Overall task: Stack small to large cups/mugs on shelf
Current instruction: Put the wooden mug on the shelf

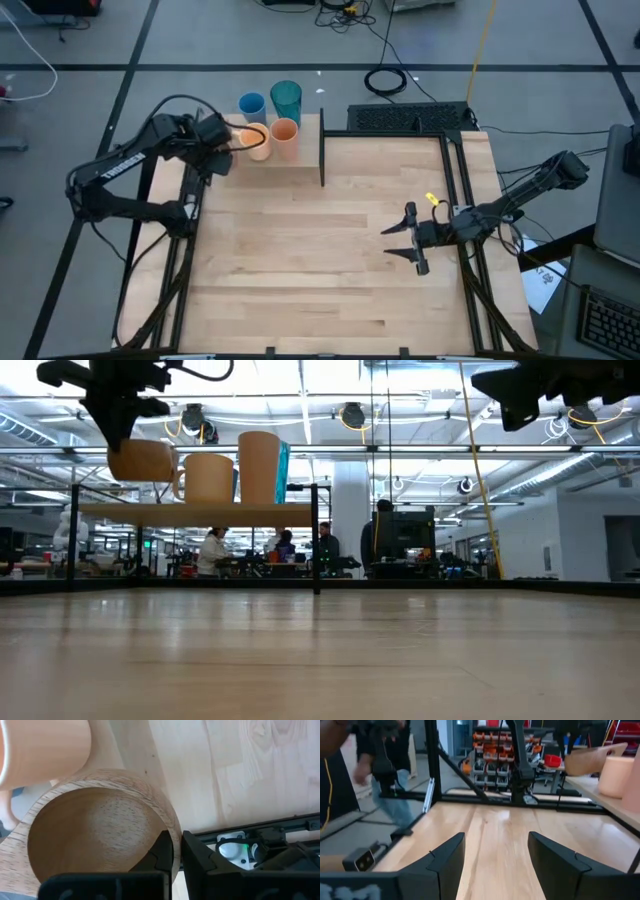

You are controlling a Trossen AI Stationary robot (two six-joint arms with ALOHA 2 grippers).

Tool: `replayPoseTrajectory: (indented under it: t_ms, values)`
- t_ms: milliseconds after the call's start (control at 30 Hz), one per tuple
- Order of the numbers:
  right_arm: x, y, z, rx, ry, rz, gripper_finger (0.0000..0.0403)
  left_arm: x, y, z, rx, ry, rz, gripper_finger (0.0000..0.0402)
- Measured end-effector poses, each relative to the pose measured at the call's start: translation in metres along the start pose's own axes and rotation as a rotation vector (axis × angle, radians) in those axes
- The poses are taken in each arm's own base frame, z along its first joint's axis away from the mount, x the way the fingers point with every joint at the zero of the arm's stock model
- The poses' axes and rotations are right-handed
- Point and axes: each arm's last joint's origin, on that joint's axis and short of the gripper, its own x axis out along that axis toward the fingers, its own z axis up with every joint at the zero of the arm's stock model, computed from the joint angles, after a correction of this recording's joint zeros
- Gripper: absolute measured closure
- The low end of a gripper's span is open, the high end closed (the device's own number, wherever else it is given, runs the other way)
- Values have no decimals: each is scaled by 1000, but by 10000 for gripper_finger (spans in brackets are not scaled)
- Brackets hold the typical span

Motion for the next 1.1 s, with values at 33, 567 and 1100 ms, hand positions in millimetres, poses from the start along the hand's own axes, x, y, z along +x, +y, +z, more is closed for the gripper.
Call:
replayPoseTrajectory:
  t_ms: [33, 567, 1100]
  values:
    - [0, 0, 1, 4, -11, 0, 195, 1, 1, 1, 5, 4, -4, 385]
    - [0, 0, 2, -3, -21, -1, 195, 11, 14, 2, 60, 86, -7, 381]
    - [0, 0, 2, -7, -22, -1, 195, 19, 22, 4, 114, 116, -39, 382]
